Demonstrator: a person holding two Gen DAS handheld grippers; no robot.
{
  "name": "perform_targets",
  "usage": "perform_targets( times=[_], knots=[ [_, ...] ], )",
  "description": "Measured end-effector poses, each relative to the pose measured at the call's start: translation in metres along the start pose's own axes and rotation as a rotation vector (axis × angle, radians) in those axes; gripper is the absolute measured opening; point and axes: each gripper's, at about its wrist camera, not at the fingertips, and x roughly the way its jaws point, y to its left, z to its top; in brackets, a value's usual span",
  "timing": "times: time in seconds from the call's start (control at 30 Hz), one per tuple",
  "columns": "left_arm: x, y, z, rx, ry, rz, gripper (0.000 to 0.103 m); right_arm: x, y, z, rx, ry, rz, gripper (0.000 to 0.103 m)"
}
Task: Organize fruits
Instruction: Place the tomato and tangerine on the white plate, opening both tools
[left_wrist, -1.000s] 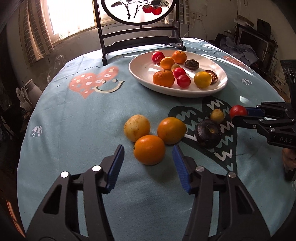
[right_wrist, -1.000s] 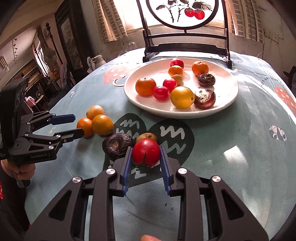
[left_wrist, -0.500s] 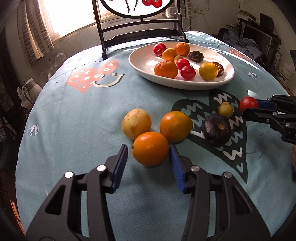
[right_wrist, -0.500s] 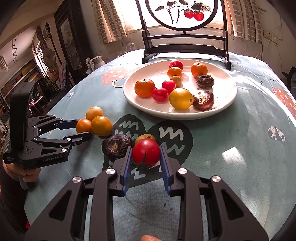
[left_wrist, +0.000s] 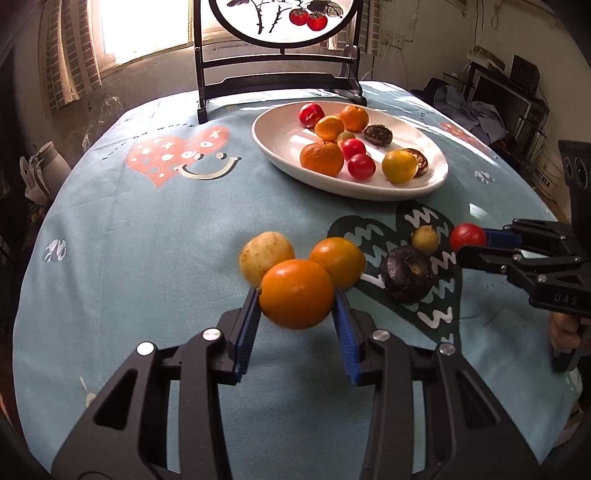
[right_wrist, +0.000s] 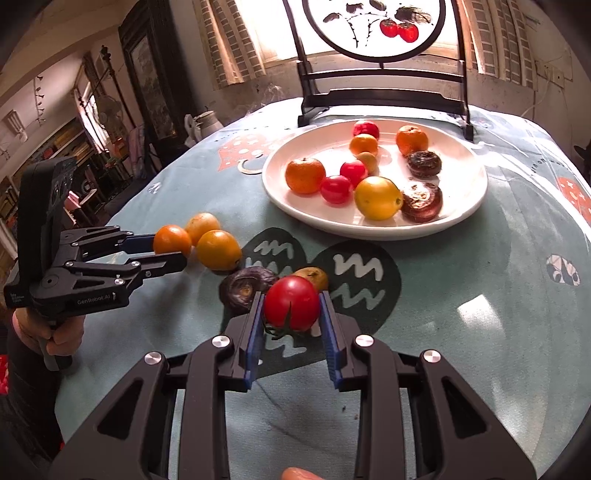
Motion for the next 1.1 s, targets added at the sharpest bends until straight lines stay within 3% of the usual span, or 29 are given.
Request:
perform_targets(
  times=[0.1,0.2,0.33,0.43,0.6,0.73,0.77,0.8,0.83,0.87,0.9,1.1],
  knots=[
    [-0.012,-0.007,0.006,-0.033,-0.056,-0.073,0.040,-0.001,0.013,0.000,-0.033,-0.016,0.105,0.031],
    [-0.012,-0.018,0.026,-0.057,-0.092,-0.117,0.040,-0.010,0.008,0.011,-0.019,-0.121,0.065,0.031],
    [0.003,-0.028,0.073,-0.060,-0.125,-0.041,0.040,-0.009,-0.030,0.036,0.091,-0.210,-0.082,0.031],
    [0.030,-0.028,0.108,-0.073,-0.110,-0.015,0.040,0.000,-0.062,0.050,0.165,-0.230,-0.165,0.030],
    [0.082,-0.028,0.143,-0.071,-0.040,0.061,0.040,0.014,-0.102,0.066,0.260,-0.233,-0.164,0.030],
    [0.108,-0.024,0.151,-0.075,0.010,0.080,0.040,0.025,-0.109,0.075,0.250,-0.225,-0.164,0.031],
    [0.110,-0.024,0.151,-0.077,0.017,0.084,0.041,0.028,-0.109,0.077,0.245,-0.220,-0.162,0.032],
    [0.111,-0.023,0.150,-0.081,0.023,0.092,0.041,0.030,-0.108,0.079,0.243,-0.219,-0.160,0.042],
    [0.110,-0.022,0.149,-0.085,0.023,0.105,0.047,0.030,-0.108,0.079,0.244,-0.218,-0.159,0.052],
    [0.104,-0.022,0.148,-0.086,0.003,0.113,0.068,0.027,-0.106,0.079,0.245,-0.222,-0.152,0.055],
    [0.096,-0.024,0.147,-0.085,-0.031,0.126,0.080,0.024,-0.104,0.078,0.244,-0.233,-0.147,0.056],
    [0.037,-0.025,0.125,-0.105,-0.127,0.168,0.094,0.005,-0.076,0.071,0.197,-0.226,-0.104,0.056]
  ],
)
